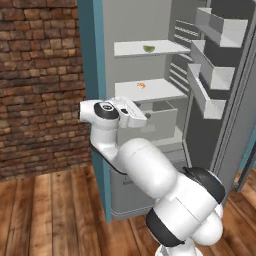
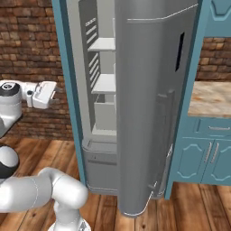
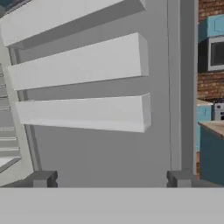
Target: Take the lemon wedge from the fridge and place it on the plate with fish on the dining counter.
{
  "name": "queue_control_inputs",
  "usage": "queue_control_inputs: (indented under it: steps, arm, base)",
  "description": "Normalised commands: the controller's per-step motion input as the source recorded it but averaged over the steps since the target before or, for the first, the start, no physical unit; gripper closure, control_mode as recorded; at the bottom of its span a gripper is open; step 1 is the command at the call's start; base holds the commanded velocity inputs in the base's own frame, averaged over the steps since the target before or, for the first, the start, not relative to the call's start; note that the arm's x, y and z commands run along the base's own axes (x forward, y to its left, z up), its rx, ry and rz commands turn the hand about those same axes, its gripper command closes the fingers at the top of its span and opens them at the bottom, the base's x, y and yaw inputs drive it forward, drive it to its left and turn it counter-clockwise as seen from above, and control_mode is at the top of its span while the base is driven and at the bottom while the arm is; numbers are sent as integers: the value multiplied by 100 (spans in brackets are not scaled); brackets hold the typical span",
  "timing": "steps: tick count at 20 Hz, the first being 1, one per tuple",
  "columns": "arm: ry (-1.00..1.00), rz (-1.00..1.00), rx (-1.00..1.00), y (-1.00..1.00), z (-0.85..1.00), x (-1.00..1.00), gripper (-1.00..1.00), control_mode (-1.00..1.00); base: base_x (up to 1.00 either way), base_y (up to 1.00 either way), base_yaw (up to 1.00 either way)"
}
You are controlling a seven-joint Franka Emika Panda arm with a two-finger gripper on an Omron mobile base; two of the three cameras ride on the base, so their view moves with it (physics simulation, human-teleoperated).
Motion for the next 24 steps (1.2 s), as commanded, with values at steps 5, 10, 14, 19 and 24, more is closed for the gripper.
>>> queue_control_inputs:
  steps: [5, 10, 14, 19, 24]
  arm:
    - [-6, -7, 0, -73, 0, -19, -100, -100]
    - [-6, -6, 0, -70, 0, -9, -100, -100]
    - [-9, -2, 0, -83, 0, -1, -100, -100]
    - [-8, 0, 0, -95, 0, 0, -100, -100]
    - [-5, 10, 1, -76, 0, 0, -100, -100]
  base:
    - [0, 0, 0]
    - [0, 0, 0]
    - [0, 0, 0]
    - [0, 0, 0]
    - [0, 0, 0]
